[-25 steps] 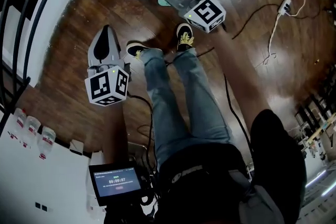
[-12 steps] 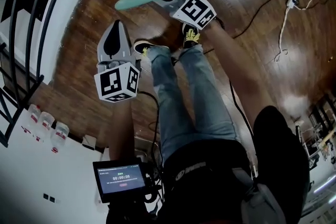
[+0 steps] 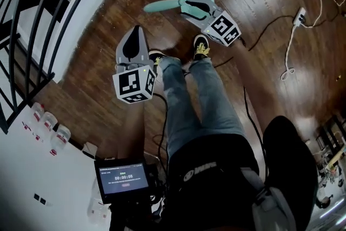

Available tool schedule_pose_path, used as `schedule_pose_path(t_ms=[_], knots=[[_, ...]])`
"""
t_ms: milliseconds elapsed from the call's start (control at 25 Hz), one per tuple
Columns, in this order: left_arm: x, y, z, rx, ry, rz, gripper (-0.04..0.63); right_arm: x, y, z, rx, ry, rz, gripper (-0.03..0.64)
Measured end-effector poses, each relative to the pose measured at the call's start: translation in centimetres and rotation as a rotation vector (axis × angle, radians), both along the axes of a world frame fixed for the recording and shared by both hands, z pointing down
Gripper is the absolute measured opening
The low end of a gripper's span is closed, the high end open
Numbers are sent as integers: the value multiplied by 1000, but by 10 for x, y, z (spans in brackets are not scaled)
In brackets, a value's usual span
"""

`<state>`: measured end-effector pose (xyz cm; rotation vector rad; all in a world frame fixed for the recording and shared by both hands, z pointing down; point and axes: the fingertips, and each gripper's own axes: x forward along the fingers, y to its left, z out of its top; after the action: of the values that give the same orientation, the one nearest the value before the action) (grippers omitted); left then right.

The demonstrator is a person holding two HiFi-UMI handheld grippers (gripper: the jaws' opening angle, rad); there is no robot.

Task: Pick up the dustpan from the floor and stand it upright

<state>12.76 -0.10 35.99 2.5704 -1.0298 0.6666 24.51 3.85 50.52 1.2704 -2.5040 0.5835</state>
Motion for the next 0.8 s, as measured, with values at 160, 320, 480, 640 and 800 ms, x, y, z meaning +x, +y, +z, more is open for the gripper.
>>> schedule_pose_path(t_ms=[160, 320, 480, 640, 800], knots=[[5, 31, -63, 8, 11, 2, 20, 26, 33, -89, 39, -15, 43, 181], [49, 26, -110, 32, 80, -26, 20, 80, 27, -192, 179, -85, 181, 178], [50, 22, -194, 103, 187, -60, 20, 64, 17, -291, 302, -104, 240, 161], [40, 19, -260, 210, 240, -64, 20, 33, 3, -364, 387, -148, 213, 132], [34, 19, -278, 257, 250, -57, 18, -5, -1, -395, 361, -223, 133, 2]])
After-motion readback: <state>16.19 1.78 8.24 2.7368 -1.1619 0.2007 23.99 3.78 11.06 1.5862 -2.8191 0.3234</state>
